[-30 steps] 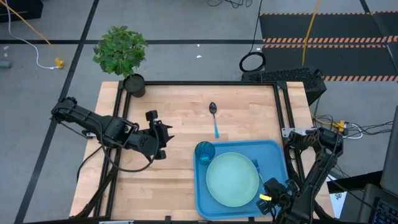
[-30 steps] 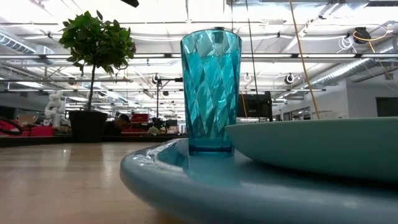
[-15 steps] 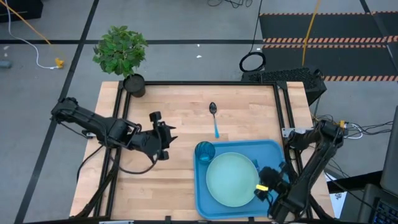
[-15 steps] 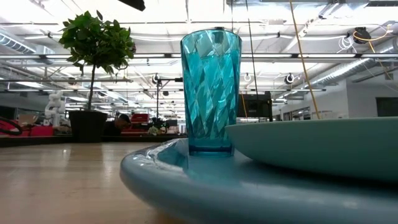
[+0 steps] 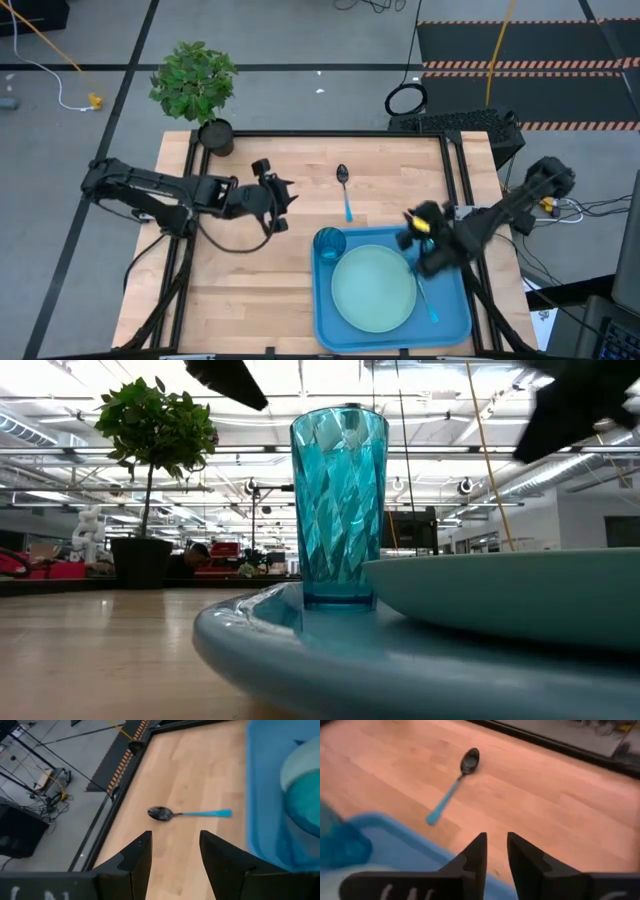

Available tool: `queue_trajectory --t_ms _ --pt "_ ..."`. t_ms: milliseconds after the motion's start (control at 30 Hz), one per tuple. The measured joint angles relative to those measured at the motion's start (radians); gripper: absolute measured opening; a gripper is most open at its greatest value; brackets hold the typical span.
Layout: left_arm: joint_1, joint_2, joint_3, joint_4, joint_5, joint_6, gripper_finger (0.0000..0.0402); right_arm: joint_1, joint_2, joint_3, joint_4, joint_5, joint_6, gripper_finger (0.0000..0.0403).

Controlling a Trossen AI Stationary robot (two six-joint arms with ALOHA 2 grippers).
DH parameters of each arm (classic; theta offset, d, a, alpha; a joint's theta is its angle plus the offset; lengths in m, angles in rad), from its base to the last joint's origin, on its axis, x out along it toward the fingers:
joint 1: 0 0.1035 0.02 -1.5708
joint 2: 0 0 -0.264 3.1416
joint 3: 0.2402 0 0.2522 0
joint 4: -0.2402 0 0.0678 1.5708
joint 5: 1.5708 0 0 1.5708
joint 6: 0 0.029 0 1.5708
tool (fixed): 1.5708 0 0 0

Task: Pick and place plate/cup/fork/spoon on tray
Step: Put the spoon into the food tray

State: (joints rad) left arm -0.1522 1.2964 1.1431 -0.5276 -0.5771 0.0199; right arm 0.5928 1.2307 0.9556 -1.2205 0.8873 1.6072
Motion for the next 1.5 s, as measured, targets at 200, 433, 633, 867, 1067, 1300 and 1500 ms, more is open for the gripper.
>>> queue_trajectory --t_ms 200,433,633,867,1067,1300,1500 --pt "0.073 0.0 -0.005 -0.023 0.01 -0.005 0.0168 -0.334 -0.077 -0.166 0.772 -0.156 -0.636 0.011" --pt "0.106 0.0 -0.005 -0.146 0.011 -0.107 0.0168 -0.648 0.088 -0.206 1.249 -0.486 -0.883 0.0151" --pt "0.111 0.0 -0.005 -0.202 0.012 -0.146 0.0168 -0.734 0.295 -0.105 1.247 -0.555 -0.878 0.0157" --pt "0.101 0.0 -0.005 -0.245 0.012 -0.179 0.0168 -0.74 0.43 -0.067 1.246 -0.553 -0.791 0.0157" --pt "0.084 -0.001 -0.005 -0.247 0.011 -0.2 0.0168 -0.737 0.476 -0.066 1.255 -0.551 -0.742 0.0157" --pt "0.078 -0.001 -0.005 -0.217 0.011 -0.213 0.0168 -0.735 0.522 -0.066 1.256 -0.532 -0.736 0.0157" --pt "0.078 -0.001 -0.005 -0.2 0.011 -0.215 0.0168 -0.737 0.571 -0.066 1.258 -0.493 -0.754 0.0157"
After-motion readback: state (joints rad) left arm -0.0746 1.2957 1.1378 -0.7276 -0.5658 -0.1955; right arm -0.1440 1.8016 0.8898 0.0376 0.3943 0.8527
